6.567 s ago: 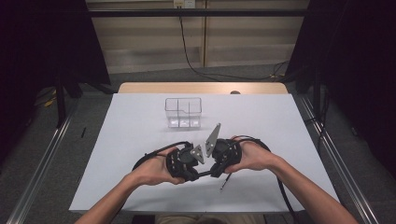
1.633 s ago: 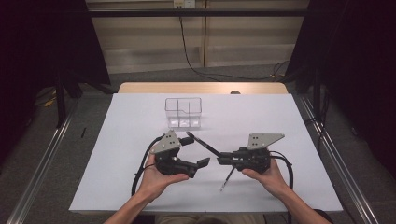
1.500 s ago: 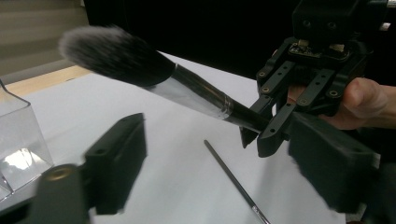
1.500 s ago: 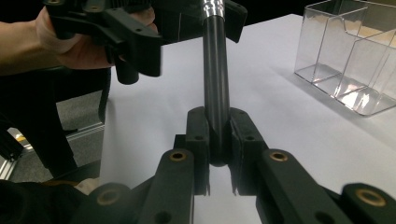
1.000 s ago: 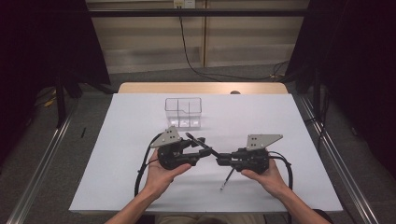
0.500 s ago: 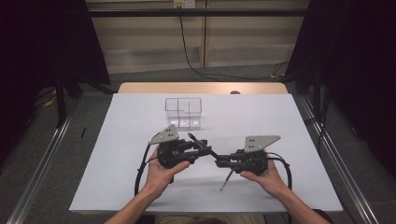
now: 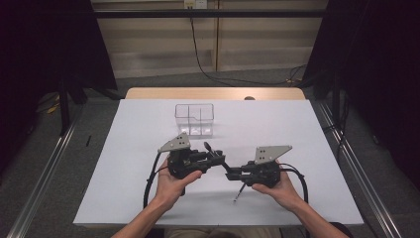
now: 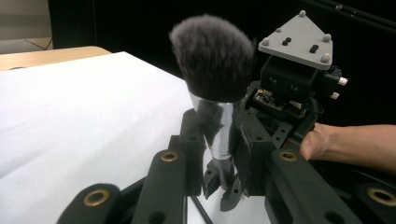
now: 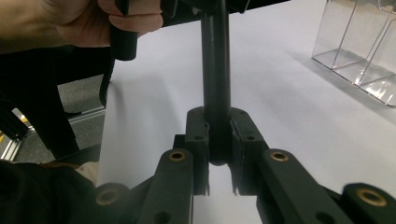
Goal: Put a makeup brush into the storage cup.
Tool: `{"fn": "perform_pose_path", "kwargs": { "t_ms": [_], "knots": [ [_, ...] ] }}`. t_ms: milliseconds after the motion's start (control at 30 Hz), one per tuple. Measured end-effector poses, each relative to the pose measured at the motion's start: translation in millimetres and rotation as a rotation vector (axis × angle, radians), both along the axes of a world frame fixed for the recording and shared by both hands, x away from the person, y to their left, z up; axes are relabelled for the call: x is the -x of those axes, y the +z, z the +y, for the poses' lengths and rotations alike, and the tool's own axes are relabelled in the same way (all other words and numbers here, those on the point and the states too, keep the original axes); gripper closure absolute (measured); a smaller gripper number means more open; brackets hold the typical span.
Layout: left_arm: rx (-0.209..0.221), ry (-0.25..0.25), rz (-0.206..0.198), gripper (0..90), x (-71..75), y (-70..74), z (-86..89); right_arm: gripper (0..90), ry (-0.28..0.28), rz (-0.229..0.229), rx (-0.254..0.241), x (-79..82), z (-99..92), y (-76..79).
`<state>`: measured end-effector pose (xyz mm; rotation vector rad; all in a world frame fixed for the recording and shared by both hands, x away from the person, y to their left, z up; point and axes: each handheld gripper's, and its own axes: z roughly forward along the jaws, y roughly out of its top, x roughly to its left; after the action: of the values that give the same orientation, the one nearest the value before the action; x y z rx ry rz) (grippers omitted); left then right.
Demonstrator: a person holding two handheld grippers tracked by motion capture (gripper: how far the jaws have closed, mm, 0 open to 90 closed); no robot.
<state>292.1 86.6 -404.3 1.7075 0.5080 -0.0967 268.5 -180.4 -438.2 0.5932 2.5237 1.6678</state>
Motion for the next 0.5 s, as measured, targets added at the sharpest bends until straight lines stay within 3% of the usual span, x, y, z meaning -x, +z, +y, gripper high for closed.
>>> {"fn": "perform_pose_path", "kwargs": {
  "t_ms": [500],
  "knots": [
    [0.005, 0.001, -0.009, 76.9, 2.3, 5.4, -2.3, 77.9, -0.011, 0.017, -0.032, 0.0, -1.9, 1.4]
  ]
}}
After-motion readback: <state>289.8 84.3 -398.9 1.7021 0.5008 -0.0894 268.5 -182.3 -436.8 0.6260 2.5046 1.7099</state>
